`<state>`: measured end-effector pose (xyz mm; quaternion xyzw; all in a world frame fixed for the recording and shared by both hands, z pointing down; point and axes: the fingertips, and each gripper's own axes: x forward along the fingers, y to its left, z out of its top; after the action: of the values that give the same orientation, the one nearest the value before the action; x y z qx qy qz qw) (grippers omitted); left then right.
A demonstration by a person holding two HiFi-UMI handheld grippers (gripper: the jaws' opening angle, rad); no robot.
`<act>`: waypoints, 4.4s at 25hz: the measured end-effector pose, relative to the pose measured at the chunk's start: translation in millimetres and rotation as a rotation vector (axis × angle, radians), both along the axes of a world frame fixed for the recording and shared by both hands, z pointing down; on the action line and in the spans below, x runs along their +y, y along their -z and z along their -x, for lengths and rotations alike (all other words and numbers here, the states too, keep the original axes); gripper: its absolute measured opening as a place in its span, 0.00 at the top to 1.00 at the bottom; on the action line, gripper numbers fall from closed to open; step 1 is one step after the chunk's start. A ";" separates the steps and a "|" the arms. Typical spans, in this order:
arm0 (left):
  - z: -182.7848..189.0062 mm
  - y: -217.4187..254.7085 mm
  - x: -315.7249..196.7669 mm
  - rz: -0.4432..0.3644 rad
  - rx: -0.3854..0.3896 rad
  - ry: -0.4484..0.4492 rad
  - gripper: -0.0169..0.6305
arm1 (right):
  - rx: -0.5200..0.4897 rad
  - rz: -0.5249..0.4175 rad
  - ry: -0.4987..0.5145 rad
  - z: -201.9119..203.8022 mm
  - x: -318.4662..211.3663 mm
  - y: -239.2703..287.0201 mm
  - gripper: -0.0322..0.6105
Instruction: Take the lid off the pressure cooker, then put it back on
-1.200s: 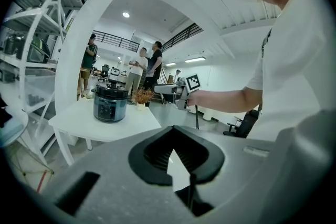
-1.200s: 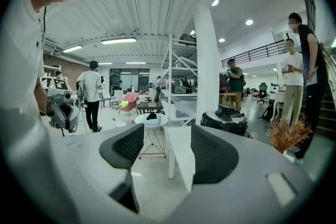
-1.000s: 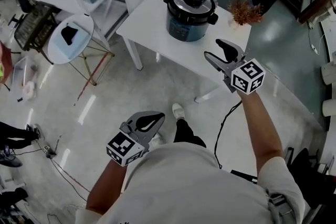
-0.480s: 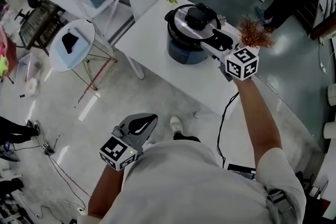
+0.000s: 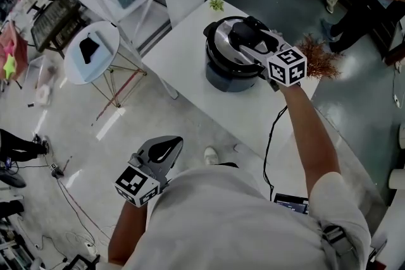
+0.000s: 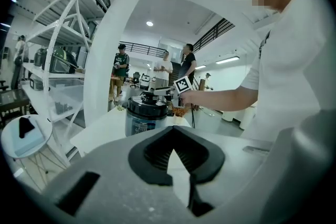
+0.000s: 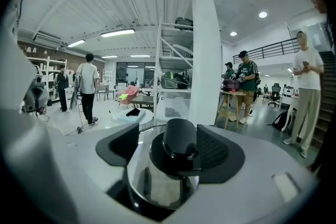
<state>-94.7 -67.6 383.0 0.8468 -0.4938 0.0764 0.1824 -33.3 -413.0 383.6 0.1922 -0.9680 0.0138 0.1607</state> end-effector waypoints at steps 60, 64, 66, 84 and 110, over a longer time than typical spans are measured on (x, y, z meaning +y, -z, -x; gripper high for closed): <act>27.1 -16.0 -11.4 0.041 0.001 0.097 0.96 | 0.219 0.087 0.062 33.1 -40.8 -38.1 0.48; 34.8 -17.0 -7.8 0.041 0.010 0.105 0.96 | 0.209 0.093 0.053 32.9 -42.5 -33.2 0.48; 37.1 -16.4 -5.8 0.041 0.011 0.101 0.96 | 0.211 0.087 0.052 32.9 -41.6 -30.4 0.48; 45.1 -15.3 16.9 0.022 0.027 0.033 0.96 | 0.187 0.008 0.029 22.9 -22.6 25.8 0.49; 12.9 -13.8 59.9 -0.001 0.030 -0.181 0.96 | 0.172 -0.015 -0.134 -98.8 64.2 68.1 0.49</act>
<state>-107.6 -7.6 396.8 0.8891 -0.4124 0.0797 0.1819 65.4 -348.8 315.5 0.2583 -0.9357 0.0009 0.2404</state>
